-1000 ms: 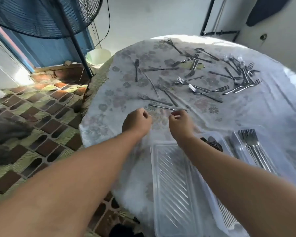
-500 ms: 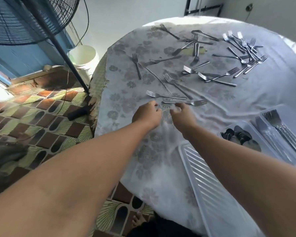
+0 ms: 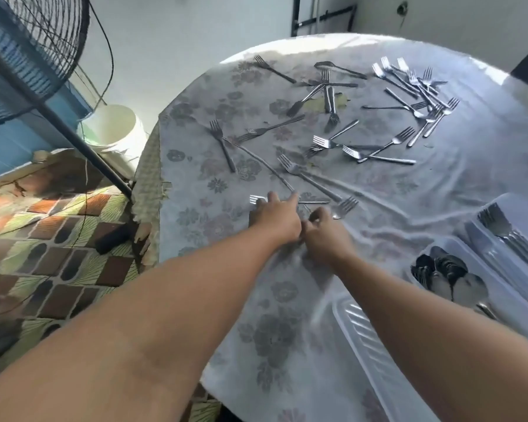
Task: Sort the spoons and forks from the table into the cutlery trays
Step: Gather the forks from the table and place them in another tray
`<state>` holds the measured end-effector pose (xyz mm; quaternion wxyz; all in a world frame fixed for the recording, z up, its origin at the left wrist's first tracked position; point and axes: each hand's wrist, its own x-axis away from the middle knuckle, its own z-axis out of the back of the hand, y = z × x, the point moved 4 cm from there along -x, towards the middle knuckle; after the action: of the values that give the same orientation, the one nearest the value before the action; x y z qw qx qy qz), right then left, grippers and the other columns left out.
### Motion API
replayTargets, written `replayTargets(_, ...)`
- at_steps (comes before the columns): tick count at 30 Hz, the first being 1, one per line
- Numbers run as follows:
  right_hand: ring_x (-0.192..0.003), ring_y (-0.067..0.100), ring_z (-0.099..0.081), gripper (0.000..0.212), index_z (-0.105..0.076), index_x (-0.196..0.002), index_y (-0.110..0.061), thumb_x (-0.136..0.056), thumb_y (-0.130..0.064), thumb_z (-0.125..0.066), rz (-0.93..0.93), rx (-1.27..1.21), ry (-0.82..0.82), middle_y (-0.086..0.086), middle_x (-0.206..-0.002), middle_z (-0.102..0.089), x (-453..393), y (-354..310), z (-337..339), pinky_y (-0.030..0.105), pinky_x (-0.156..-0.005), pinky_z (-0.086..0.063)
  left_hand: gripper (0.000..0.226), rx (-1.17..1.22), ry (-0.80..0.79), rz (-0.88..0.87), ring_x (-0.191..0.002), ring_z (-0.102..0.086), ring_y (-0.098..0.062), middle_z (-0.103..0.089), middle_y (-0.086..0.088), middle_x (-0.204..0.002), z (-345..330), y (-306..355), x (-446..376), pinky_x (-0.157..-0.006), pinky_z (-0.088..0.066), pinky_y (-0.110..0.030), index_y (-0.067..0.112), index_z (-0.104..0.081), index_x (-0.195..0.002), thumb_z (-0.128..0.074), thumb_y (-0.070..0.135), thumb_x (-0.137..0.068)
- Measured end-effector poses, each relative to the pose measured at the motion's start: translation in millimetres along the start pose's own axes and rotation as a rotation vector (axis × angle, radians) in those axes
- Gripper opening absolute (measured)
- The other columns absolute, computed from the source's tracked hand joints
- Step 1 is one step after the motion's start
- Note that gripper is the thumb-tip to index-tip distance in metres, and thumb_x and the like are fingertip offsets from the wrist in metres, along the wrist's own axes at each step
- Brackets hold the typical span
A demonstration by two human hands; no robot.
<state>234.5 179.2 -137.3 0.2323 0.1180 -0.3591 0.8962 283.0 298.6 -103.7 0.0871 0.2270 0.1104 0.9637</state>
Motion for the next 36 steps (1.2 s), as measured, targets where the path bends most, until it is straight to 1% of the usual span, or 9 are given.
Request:
replayTargets(3, -0.101, 0.034, -0.061, 0.028, -0.061, -0.1, -0.023, -0.099, -0.049, -0.05, -0.036, 0.095, 0.102, 0.015, -0.114, -0.063, 4.8, -0.7, -6.5, 0.039, -0.086, -0.049, 0.056, -0.124, -0.063, -0.046, -0.137, -0.029, -0.041, -0.021, -0.014, -0.154, -2.4, -5.1, -14.6, -0.11, -0.033, -0.05, 0.048, -0.023, -0.157, -0.037, 0.048, -0.102)
replayTargets(6, -0.105, 0.038, -0.061, 0.026, -0.059, -0.107, -0.019, -0.1, -0.044, -0.055, -0.116, 0.084, 0.204, 0.016, -0.121, -0.054, 10.2, -2.2, -5.9, 0.039, -0.087, -0.047, 0.043, -0.136, -0.027, -0.093, -0.132, -0.033, -0.042, -0.028, -0.015, -0.146, 2.9, -14.6, -20.2, -0.108, -0.035, -0.051, 0.039, -0.047, -0.141, -0.036, 0.054, -0.102)
replayTargets(13, -0.085, 0.033, -0.055, 0.031, -0.039, -0.116, -0.017, -0.094, -0.012, -0.06, -0.217, 0.002, 0.341, 0.011, -0.096, -0.061, 11.9, -11.9, -5.6, 0.037, -0.073, -0.042, 0.036, -0.144, 0.03, -0.187, -0.125, -0.042, -0.042, -0.039, -0.019, -0.14, 12.5, -41.4, -35.8, -0.104, -0.043, -0.047, 0.019, -0.058, -0.13, -0.056, 0.038, -0.1)
replayTargets(16, -0.092, 0.034, -0.059, 0.034, -0.041, -0.12, -0.015, -0.093, -0.011, -0.06, -0.251, -0.047, 0.342, 0.01, -0.099, -0.064, 12.7, -14.2, -4.8, 0.036, -0.075, -0.043, 0.052, -0.058, 0.102, -0.174, -0.123, -0.045, -0.04, -0.039, -0.02, -0.138, 15.7, -44.6, -38.9, -0.101, -0.045, -0.047, 0.017, -0.051, -0.135, -0.058, 0.052, -0.097)
replayTargets(18, -0.098, 0.033, -0.061, 0.031, -0.046, -0.12, -0.015, -0.093, -0.016, -0.061, -0.261, -0.062, 0.321, 0.008, -0.1, -0.063, 11.2, -13.5, -4.0, 0.035, -0.078, -0.045, 0.049, -0.057, 0.121, -0.202, -0.124, -0.042, -0.041, -0.037, -0.02, -0.139, 15.9, -38.8, -38.4, -0.101, -0.044, -0.047, 0.022, -0.049, -0.134, -0.056, 0.054, -0.098)
replayTargets(22, -0.096, 0.029, -0.065, 0.004, -0.065, -0.086, -0.022, -0.087, -0.024, -0.069, -0.267, -0.034, 0.251, 0.007, -0.098, -0.073, 6.9, -14.1, 0.8, 0.034, -0.08, -0.052, 0.042, -0.051, 0.088, -0.269, -0.126, -0.037, -0.042, -0.035, -0.019, -0.141, 8.9, -30.8, -32.8, -0.106, -0.039, -0.047, 0.022, -0.061, -0.12, -0.053, 0.058, -0.098)
replayTargets(24, -0.091, 0.027, -0.066, 0.01, -0.069, -0.078, -0.022, -0.081, -0.03, -0.074, -0.274, -0.018, 0.205, 0.005, -0.091, -0.073, 7.0, -16.3, -2.0, 0.032, -0.076, -0.053, 0.041, -0.055, 0.099, -0.292, -0.125, -0.038, -0.042, -0.037, -0.02, -0.139, 8.9, -34.2, -32.6, -0.103, -0.041, -0.047, 0.021, -0.06, -0.118, -0.054, 0.057, -0.098)
replayTargets(32, -0.106, 0.03, -0.054, 0.021, -0.07, -0.09, -0.026, -0.074, -0.039, -0.073, -0.155, 0.156, 0.109, 0.005, -0.111, -0.053, 13.9, -25.1, -20.7, 0.041, -0.091, -0.052, 0.032, 0.063, 0.148, -0.187, -0.124, -0.043, -0.037, -0.04, -0.018, -0.135, 13.1, -46.8, -39.2, -0.1, -0.045, -0.042, 0.014, -0.057, -0.124, -0.06, 0.035, -0.1)
replayTargets(36, -0.105, 0.026, -0.055, 0.034, -0.058, -0.099, -0.026, -0.074, -0.041, -0.074, -0.065, 0.124, 0.11, 0.001, -0.114, -0.051, 13.3, -17.5, -17.0, 0.041, -0.092, -0.051, 0.059, 0.016, 0.145, -0.055, -0.123, -0.045, -0.039, -0.044, -0.02, -0.137, 9.8, -52.8, -43.6, -0.097, -0.044, -0.044, 0.021, -0.042, -0.138, -0.061, 0.055, -0.093)
